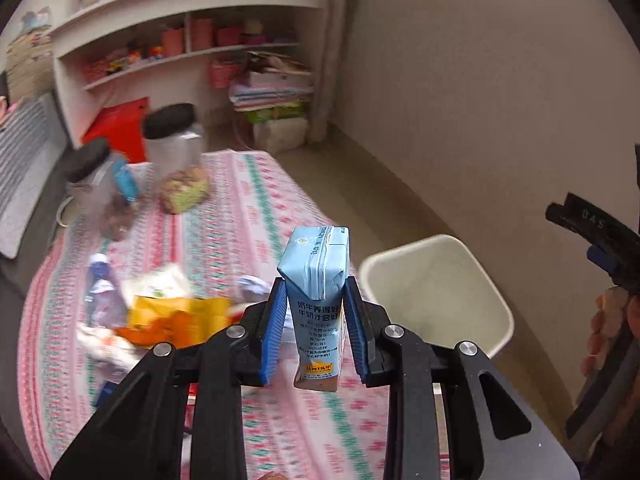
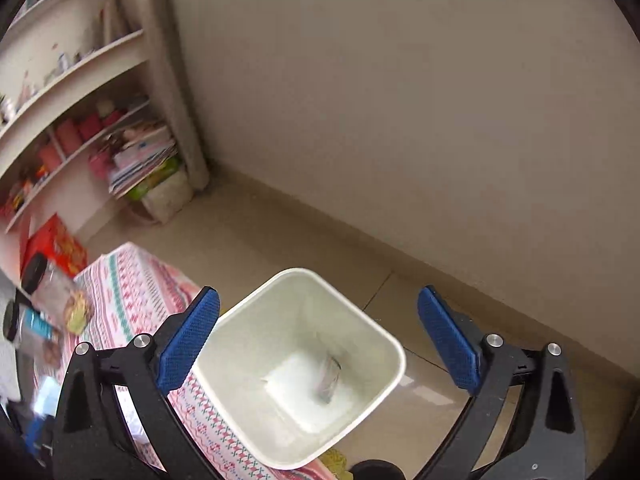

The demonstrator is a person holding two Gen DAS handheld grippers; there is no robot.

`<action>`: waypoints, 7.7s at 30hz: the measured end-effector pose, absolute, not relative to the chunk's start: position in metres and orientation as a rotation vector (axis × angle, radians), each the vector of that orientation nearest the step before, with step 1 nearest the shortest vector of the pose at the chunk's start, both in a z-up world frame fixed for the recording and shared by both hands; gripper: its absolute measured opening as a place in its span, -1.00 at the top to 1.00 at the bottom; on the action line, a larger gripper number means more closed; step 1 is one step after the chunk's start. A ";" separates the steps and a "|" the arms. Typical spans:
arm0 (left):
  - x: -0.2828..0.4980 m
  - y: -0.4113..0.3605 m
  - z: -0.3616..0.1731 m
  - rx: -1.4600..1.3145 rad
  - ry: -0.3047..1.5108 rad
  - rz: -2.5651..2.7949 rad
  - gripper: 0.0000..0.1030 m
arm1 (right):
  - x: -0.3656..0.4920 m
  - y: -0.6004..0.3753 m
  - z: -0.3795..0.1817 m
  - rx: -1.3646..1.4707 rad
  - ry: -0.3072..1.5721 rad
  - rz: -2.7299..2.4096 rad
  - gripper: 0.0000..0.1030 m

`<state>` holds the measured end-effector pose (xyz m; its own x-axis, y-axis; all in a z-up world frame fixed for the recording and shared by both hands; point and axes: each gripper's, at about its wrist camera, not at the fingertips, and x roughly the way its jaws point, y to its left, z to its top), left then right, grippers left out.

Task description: Collect trash

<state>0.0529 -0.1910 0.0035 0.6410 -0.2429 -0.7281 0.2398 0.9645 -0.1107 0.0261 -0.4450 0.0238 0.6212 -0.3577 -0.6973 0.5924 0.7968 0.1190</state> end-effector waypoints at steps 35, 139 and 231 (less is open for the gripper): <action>0.018 -0.170 -0.019 0.391 0.682 -0.032 -0.62 | 0.030 -0.336 0.036 0.123 0.585 -0.396 -0.87; 0.036 0.089 -0.011 -0.061 0.889 0.319 0.43 | 0.030 -0.074 -0.019 -0.188 0.778 0.502 0.26; 0.033 -0.128 -0.044 0.362 0.834 0.045 -0.57 | 0.037 -0.318 0.025 0.156 0.648 -0.326 -0.86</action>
<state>0.0325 -0.1281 -0.0438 0.6748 0.1800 -0.7157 0.1017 0.9379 0.3317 0.0370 -0.3183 0.0253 0.7488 -0.2484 -0.6145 0.3451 0.9377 0.0414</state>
